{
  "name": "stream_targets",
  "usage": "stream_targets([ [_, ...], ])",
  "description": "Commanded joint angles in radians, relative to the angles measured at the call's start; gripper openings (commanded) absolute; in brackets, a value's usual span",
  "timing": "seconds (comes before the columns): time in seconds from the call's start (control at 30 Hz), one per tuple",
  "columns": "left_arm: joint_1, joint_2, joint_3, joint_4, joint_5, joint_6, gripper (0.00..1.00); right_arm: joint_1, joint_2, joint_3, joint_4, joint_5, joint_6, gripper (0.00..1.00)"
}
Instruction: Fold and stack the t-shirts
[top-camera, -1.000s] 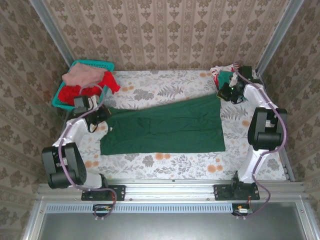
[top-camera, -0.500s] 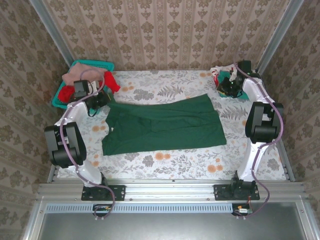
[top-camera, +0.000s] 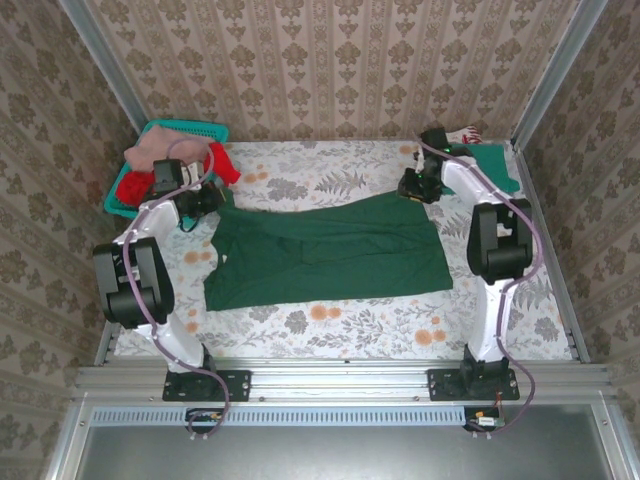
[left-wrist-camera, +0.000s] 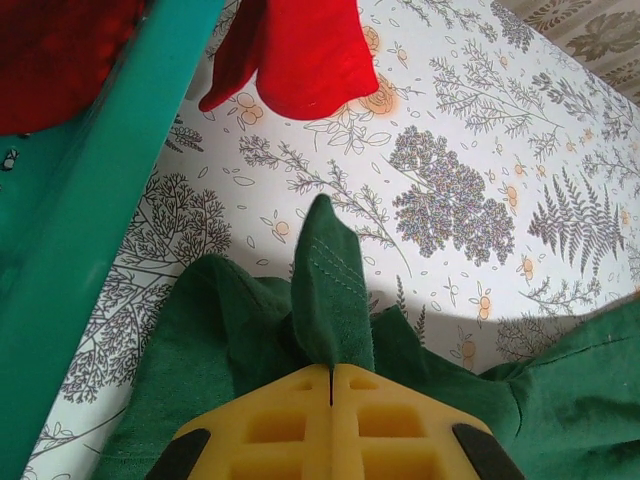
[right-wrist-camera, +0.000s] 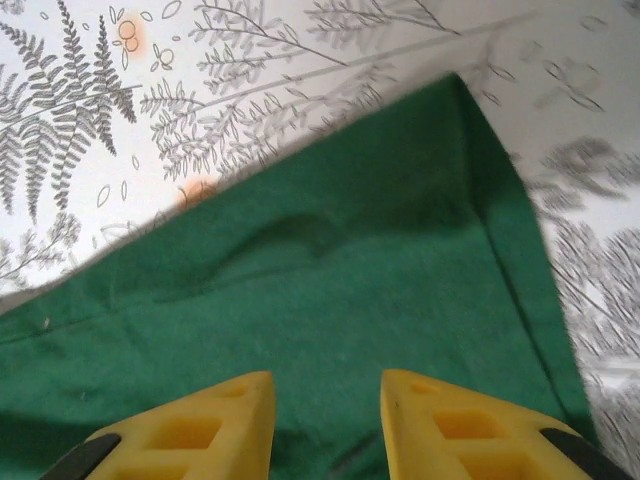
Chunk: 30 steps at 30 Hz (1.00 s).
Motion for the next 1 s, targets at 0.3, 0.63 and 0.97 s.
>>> stream_targets([
  [0.3,-0.007,0.023,0.038,-0.003,0.025,0.025,0.0,0.012,0.245,0.291,-0.218,0.263,-0.105,0.4],
  [0.63,-0.006,0.025,0.032,-0.003,0.02,0.03,0.0,0.015,0.313,0.376,-0.229,0.214,-0.108,0.38],
  [0.97,-0.006,0.031,0.033,0.001,0.027,0.026,0.0,0.016,0.322,0.39,-0.213,0.186,-0.108,0.19],
])
